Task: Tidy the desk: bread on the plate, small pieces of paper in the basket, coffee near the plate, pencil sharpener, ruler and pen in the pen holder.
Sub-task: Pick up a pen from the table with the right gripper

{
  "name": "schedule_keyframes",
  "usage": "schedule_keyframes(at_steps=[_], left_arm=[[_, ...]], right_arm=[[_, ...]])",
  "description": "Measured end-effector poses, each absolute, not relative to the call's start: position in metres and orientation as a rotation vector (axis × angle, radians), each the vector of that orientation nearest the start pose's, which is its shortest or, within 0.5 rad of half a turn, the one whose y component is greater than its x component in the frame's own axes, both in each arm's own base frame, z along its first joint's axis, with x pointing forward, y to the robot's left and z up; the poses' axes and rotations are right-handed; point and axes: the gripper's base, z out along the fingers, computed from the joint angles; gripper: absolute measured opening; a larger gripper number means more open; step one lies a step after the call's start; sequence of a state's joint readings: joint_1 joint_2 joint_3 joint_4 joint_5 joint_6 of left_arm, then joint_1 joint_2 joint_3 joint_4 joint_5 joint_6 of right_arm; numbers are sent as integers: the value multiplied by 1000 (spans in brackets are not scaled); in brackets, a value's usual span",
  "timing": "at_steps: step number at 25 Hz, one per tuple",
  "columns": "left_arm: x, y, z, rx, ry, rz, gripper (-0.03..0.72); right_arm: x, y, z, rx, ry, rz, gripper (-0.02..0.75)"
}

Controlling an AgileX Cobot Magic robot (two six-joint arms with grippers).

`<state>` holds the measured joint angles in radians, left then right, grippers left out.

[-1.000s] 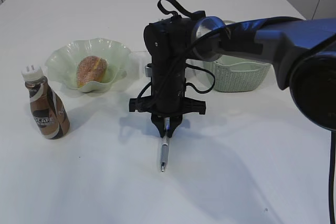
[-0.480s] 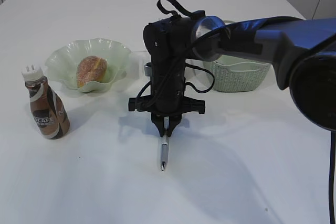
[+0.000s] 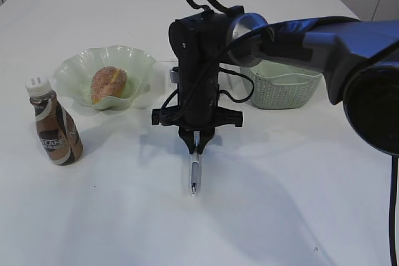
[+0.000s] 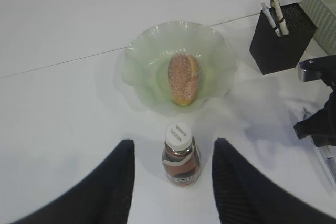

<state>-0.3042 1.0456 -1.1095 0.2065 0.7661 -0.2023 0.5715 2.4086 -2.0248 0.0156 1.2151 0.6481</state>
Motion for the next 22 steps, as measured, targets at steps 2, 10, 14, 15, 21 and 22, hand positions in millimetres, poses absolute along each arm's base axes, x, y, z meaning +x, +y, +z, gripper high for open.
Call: schedule_keyframes(at_steps=[2,10,14,15,21,22], left_arm=[[205,-51,395,191,2160,-49,340],[205,-51,395,190,2161,-54,340],[205,-51,395,188,2163,-59,340],[205,-51,395,188,2163,-59,340],[205,-51,395,188,2163,-60,340],[205,-51,395,188,2163,-60,340]], right_arm=[[412,266,146,111,3079,89,102],[426,275,185,57,2954,191,102],[430,276,212,22,2872,223,102],[432,276,221,10,2842,230,102],[439,276,262,-14,2703,256,102],[439,276,263,-14,2700,257,101]])
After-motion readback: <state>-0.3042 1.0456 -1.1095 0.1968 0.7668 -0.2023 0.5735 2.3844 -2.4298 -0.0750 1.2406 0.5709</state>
